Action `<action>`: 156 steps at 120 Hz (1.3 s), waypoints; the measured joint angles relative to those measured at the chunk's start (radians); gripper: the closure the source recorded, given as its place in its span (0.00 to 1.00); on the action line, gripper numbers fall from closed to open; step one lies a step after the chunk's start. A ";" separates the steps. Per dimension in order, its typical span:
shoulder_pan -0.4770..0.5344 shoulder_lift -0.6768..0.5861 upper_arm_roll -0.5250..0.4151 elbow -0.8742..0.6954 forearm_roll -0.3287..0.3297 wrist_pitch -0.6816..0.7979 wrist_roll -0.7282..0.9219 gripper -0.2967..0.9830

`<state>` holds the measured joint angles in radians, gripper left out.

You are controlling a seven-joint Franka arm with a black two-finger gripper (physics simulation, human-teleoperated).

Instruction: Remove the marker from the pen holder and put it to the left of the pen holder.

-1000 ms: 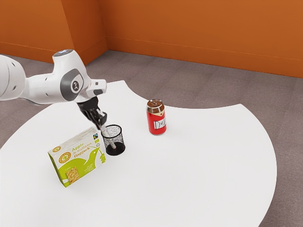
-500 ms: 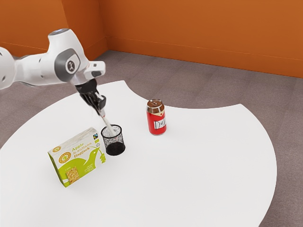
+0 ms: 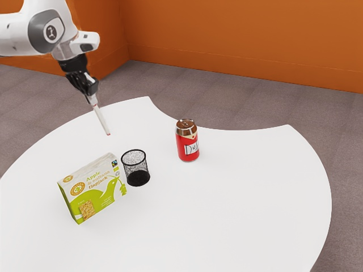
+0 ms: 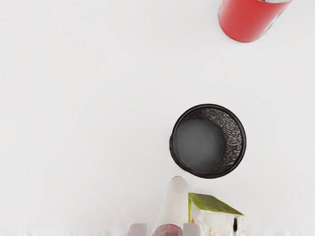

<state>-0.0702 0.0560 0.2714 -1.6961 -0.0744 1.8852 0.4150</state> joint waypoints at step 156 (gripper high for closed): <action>0.037 0.425 0.075 0.045 0.436 -0.524 -0.115 0.59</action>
<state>-0.0329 0.4814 0.3460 -1.6509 0.3613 1.3611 0.3003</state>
